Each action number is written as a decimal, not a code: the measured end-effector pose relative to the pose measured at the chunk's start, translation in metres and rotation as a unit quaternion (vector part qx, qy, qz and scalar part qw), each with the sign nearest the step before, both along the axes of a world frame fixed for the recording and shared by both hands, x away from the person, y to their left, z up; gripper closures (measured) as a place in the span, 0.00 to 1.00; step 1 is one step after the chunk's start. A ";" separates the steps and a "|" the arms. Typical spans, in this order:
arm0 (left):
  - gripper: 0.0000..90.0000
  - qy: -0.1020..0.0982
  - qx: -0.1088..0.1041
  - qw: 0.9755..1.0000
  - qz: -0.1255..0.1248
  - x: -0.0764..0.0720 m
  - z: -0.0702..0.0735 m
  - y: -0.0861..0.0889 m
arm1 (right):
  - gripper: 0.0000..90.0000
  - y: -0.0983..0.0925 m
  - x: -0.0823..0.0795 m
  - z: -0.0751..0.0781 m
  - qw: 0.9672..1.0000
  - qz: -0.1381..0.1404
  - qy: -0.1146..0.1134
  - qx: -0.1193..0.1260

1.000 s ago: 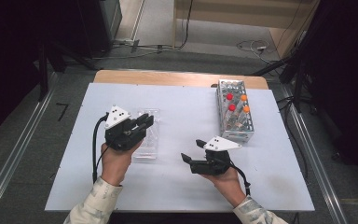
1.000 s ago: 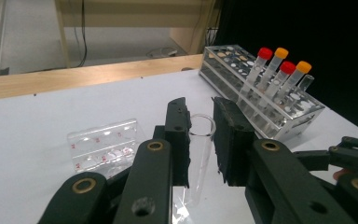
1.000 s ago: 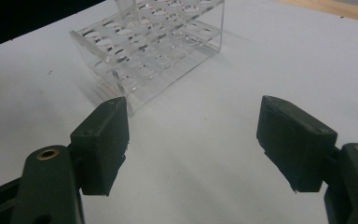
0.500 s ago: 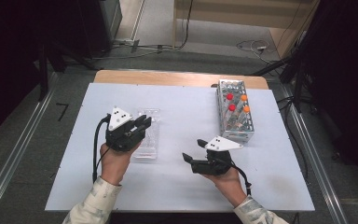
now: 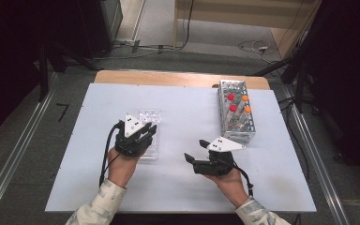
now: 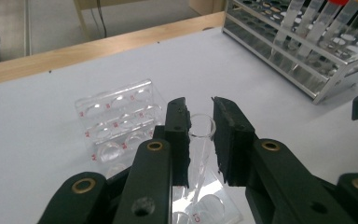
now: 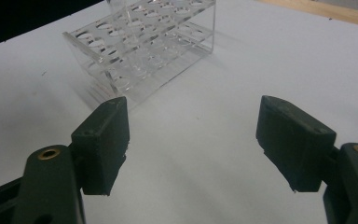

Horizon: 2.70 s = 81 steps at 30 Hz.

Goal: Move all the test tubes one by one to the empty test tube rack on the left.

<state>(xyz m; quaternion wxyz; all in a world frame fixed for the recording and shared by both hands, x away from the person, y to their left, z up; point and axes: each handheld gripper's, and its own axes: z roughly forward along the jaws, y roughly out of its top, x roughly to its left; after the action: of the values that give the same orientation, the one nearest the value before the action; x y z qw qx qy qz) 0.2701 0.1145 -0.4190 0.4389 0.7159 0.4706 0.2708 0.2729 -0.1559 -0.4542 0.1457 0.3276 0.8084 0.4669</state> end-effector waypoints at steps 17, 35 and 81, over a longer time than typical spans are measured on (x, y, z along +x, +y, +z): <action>0.83 0.026 0.014 1.000 -0.011 0.003 -0.016 -0.002 | 0.27 0.000 0.000 -0.001 1.000 0.001 -0.001 -0.004; 0.37 0.023 -0.047 0.998 -0.018 -0.003 -0.006 0.007 | 0.27 -0.004 0.001 0.001 1.000 -0.006 -0.005 -0.002; 0.22 -0.012 -0.062 0.997 0.055 -0.012 0.000 0.033 | 0.62 -0.120 0.079 0.004 0.965 -0.258 -0.048 -0.012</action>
<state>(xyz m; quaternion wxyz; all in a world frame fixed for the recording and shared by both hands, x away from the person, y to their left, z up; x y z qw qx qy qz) 0.2582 0.1474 -0.4195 0.4723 0.6574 0.5196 0.2735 0.3522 -0.2758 -0.4500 0.3040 0.4999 0.6945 0.4188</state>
